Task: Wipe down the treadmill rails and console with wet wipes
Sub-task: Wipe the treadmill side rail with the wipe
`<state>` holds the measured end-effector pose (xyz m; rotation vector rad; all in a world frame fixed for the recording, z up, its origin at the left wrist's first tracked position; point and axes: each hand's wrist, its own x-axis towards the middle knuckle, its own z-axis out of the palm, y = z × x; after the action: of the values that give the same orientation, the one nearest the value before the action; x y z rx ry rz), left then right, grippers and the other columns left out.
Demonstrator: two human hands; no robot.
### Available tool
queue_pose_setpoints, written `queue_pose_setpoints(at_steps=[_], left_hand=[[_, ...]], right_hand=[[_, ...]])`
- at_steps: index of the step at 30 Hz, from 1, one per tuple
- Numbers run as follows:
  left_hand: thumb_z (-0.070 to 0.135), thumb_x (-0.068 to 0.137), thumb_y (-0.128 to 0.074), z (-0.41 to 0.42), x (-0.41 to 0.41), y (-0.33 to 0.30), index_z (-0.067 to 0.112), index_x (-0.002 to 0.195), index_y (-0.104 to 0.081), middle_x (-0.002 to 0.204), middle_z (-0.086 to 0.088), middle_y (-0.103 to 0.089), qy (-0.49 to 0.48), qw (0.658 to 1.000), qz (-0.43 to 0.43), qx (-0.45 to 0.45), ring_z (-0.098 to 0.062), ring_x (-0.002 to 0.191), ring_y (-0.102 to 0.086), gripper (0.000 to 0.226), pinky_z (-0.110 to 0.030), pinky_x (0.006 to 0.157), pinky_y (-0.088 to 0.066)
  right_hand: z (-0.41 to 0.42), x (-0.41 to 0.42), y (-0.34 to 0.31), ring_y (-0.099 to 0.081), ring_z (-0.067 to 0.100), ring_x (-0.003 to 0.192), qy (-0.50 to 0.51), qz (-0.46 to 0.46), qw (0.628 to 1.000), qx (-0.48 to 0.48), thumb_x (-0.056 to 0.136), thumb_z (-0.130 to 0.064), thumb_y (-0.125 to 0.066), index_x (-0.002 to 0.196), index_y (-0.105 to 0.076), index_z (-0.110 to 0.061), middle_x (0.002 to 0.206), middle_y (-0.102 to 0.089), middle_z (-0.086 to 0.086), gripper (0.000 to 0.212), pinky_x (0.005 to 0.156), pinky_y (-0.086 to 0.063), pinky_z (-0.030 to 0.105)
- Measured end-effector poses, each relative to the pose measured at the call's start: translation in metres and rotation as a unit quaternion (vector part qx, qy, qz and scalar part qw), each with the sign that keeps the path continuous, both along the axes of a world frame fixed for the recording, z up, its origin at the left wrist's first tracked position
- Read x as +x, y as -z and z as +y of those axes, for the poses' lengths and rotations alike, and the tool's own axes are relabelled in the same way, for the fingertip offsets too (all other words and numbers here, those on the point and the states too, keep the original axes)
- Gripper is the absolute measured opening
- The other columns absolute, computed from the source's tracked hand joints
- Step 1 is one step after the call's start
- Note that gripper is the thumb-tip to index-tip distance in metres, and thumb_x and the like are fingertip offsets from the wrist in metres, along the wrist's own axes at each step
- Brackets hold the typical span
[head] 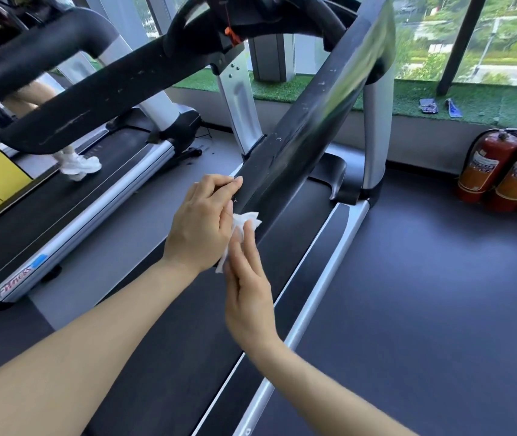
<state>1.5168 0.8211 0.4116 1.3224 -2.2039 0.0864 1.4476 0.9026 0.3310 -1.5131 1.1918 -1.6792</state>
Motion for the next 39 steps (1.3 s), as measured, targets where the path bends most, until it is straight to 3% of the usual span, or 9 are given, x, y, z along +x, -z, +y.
queue_pose_setpoints(at_steps=[3, 8, 12, 17, 23, 29, 33, 35, 39], left_hand=[[0.026, 0.091, -0.030, 0.000, 0.000, 0.001, 0.012, 0.128, -0.058, 0.121, -0.002, -0.056, 0.004, 1.000, -0.003, -0.003, -0.019, 0.109, -0.049, 0.049, -0.016, 0.092, -0.032], [0.027, 0.091, -0.030, 0.001, 0.000, 0.001, 0.013, 0.128, -0.059, 0.120, -0.001, -0.056, -0.004, 1.000, 0.003, -0.003, -0.017, 0.107, -0.049, 0.049, -0.017, 0.089, -0.033], [0.027, 0.091, -0.030, 0.000, -0.001, 0.000, 0.012, 0.127, -0.059, 0.121, -0.001, -0.057, 0.000, 1.000, 0.008, -0.004, -0.018, 0.109, -0.050, 0.049, -0.017, 0.091, -0.034], [0.029, 0.090, -0.029, 0.001, 0.000, -0.002, 0.011, 0.126, -0.060, 0.123, -0.001, -0.056, 0.005, 1.000, 0.010, 0.005, -0.018, 0.113, -0.051, 0.051, -0.020, 0.094, -0.036], [0.019, 0.092, -0.038, 0.000, 0.002, 0.000, 0.013, 0.127, -0.060, 0.122, -0.001, -0.056, -0.001, 1.000, 0.023, 0.014, -0.017, 0.112, -0.049, 0.041, -0.013, 0.093, -0.029], [0.020, 0.091, -0.037, 0.001, 0.001, -0.001, 0.012, 0.127, -0.060, 0.122, -0.001, -0.056, 0.005, 0.999, 0.030, 0.012, -0.013, 0.113, -0.047, 0.043, -0.012, 0.093, -0.030], [0.024, 0.091, -0.033, 0.002, 0.001, -0.001, 0.012, 0.127, -0.060, 0.122, -0.001, -0.056, 0.010, 0.999, 0.030, 0.015, -0.014, 0.113, -0.048, 0.046, -0.012, 0.094, -0.029], [0.024, 0.092, -0.034, 0.001, 0.002, -0.001, 0.012, 0.127, -0.060, 0.122, -0.001, -0.056, 0.008, 0.999, 0.029, 0.019, -0.015, 0.112, -0.048, 0.045, -0.012, 0.094, -0.029], [0.018, 0.091, -0.039, 0.002, 0.001, -0.002, 0.014, 0.127, -0.060, 0.122, 0.001, -0.056, 0.002, 0.999, 0.042, 0.032, -0.014, 0.113, -0.047, 0.041, -0.011, 0.092, -0.029]], right_hand=[[-0.032, -0.021, -0.012, -0.007, -0.007, 0.140, 0.024, 0.014, 0.999, 0.015, 0.101, -0.007, -0.037, 0.147, -0.023, -0.018, 0.155, -0.012, -0.006, 0.050, 0.102, -0.014, -0.001], [-0.114, -0.074, -0.047, -0.017, 0.001, 0.138, 0.094, -0.017, 0.990, 0.107, 0.103, -0.013, -0.031, 0.151, -0.022, -0.016, 0.158, -0.014, -0.006, 0.048, 0.083, -0.009, -0.013], [-0.068, -0.041, -0.033, -0.008, 0.002, 0.143, 0.075, 0.029, 0.996, 0.038, 0.101, -0.009, -0.033, 0.150, -0.023, -0.013, 0.158, -0.011, 0.000, 0.050, 0.096, -0.012, -0.006], [-0.025, -0.016, -0.014, -0.004, -0.002, 0.143, -0.005, 0.039, 0.999, -0.001, 0.101, -0.009, -0.036, 0.148, -0.027, -0.014, 0.157, -0.006, -0.006, 0.048, 0.105, -0.017, 0.003], [-0.111, -0.067, -0.050, -0.008, 0.005, 0.144, 0.085, 0.017, 0.993, 0.085, 0.104, -0.014, -0.031, 0.150, -0.022, -0.017, 0.159, -0.010, -0.003, 0.047, 0.087, -0.009, -0.012], [-0.033, -0.015, -0.021, -0.002, -0.018, 0.136, 0.034, 0.040, 0.999, 0.015, 0.101, -0.008, -0.033, 0.150, -0.021, -0.012, 0.158, -0.006, -0.001, 0.050, 0.097, -0.016, -0.004], [-0.024, -0.016, -0.016, 0.000, -0.009, 0.140, 0.000, 0.027, 1.000, 0.006, 0.101, -0.009, -0.034, 0.148, -0.018, -0.017, 0.157, -0.005, -0.004, 0.050, 0.103, -0.015, 0.000], [-0.062, -0.039, -0.026, -0.004, -0.002, 0.141, 0.042, 0.043, 0.998, 0.021, 0.101, -0.007, -0.033, 0.149, -0.021, -0.012, 0.157, -0.009, 0.001, 0.050, 0.099, -0.009, -0.005], [-0.105, -0.065, -0.043, -0.010, 0.002, 0.142, 0.100, -0.023, 0.987, 0.126, 0.103, -0.014, -0.031, 0.151, -0.019, -0.017, 0.159, -0.010, -0.004, 0.049, 0.086, -0.007, -0.013]])
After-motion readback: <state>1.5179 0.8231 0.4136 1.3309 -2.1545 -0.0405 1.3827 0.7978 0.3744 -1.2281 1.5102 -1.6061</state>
